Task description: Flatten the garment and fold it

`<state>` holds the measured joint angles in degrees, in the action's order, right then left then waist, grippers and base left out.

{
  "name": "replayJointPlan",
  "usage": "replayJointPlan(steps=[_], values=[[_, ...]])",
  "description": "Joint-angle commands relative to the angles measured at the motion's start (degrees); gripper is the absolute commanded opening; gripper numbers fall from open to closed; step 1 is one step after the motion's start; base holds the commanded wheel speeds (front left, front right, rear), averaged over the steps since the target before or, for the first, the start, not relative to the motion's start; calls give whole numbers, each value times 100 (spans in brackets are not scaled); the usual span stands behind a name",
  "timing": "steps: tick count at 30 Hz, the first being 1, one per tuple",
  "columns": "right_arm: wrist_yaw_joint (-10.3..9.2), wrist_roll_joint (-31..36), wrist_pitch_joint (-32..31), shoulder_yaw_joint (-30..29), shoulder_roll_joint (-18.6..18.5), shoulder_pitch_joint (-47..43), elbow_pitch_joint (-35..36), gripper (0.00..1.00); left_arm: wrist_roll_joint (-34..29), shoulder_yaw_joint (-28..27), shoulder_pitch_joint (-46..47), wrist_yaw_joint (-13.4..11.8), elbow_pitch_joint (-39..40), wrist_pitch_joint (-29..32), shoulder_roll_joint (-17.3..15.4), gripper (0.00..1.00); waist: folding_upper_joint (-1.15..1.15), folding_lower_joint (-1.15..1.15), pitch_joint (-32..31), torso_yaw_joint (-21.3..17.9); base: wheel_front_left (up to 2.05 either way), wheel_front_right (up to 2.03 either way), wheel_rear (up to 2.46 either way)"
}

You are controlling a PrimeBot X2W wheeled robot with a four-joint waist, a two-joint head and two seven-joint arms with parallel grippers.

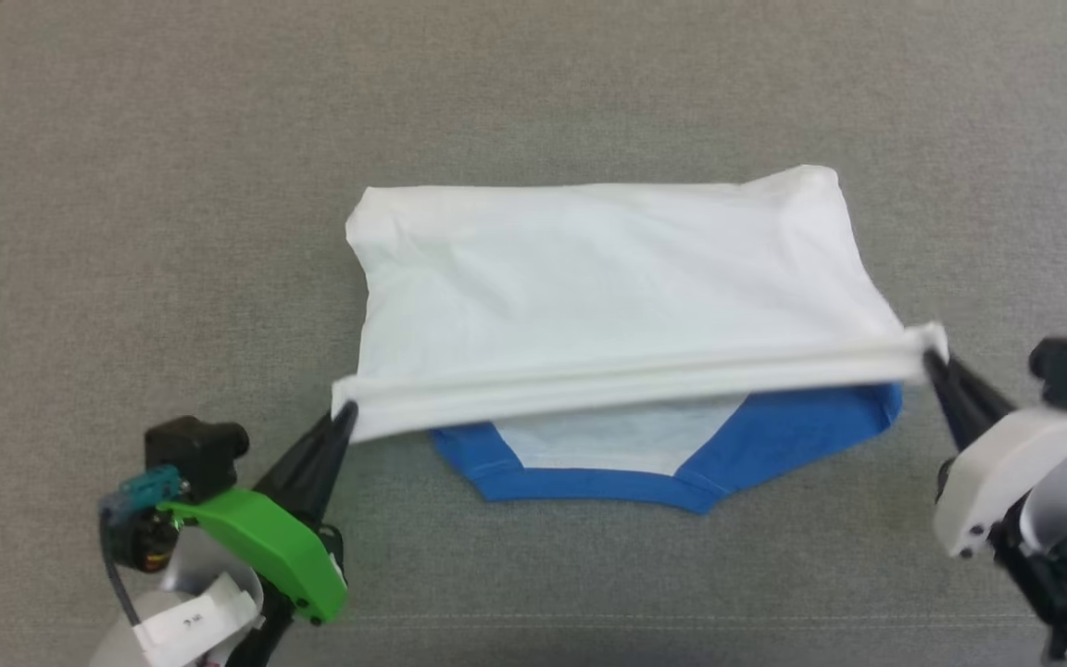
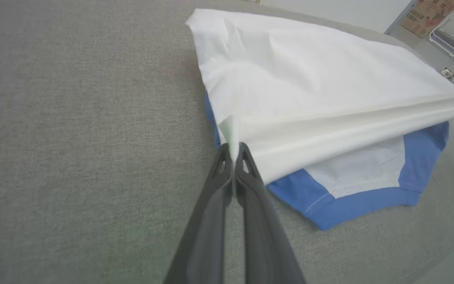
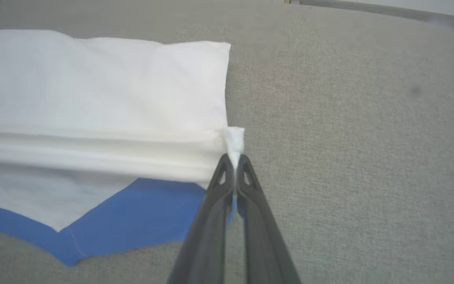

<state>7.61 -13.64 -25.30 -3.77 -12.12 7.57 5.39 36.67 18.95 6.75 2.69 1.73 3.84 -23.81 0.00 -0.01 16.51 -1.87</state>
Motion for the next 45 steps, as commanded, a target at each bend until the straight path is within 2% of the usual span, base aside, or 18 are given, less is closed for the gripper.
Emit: replayJointPlan(steps=[1, 11, 12, 13, 14, 22, 27, 32, 37, 45], values=[[-12, 96, -2, -21, 39, -119, -118, 0, -30, 19, -100, 31, -147, -68, 10, 0, 0, 1, -32, 13, 0, 0, 0], [-12, 319, 186, 203, 333, -220, -1134, 0, -303, 365, -13, 104, -1158, -268, 142, 0, 0, 1, -38, 8, 0, 0, 0], [-12, 313, 199, 194, 366, -207, -1177, 2, -310, 380, 9, 103, -1228, -295, 171, 7, 0, 1, -49, 14, 0, 0, 0], [-12, 308, 202, 203, 392, -202, -1214, 78, -303, 383, 31, 97, -1300, -342, 218, 98, 0, 1, -73, 23, 0, 0, 0], [-12, 284, 199, 192, 418, -202, -1236, 100, -301, 383, 43, 86, -1348, -384, 252, 100, 0, 1, -104, 30, 0, 0, 0], [-12, 102, 211, -121, 591, -424, -797, 100, -237, 207, -104, -133, -1285, -849, 423, 100, 0, 1, -439, 98, 0, 0, 0], [-12, -244, 550, -422, 798, -463, -183, 100, -254, -161, -184, -373, -1011, -1501, 464, 100, 0, 1, -561, 117, 0, 0, 0], [-12, -318, 808, -586, 895, -313, -48, 100, -404, -562, -27, -533, -881, -1833, 587, 100, 0, 1, -595, 130, 0, 0, 0], [-12, -675, 1006, -740, 921, 77, -605, 100, -816, -1097, 258, -587, -733, -1880, 888, 100, 0, 1, -562, 147, 0, 0, 0], [-12, -918, 799, -789, 923, 967, -2254, 100, -1513, -1910, 497, -265, -692, -1883, 1548, 100, 0, 1, -461, 165, 0, 0, 0]])
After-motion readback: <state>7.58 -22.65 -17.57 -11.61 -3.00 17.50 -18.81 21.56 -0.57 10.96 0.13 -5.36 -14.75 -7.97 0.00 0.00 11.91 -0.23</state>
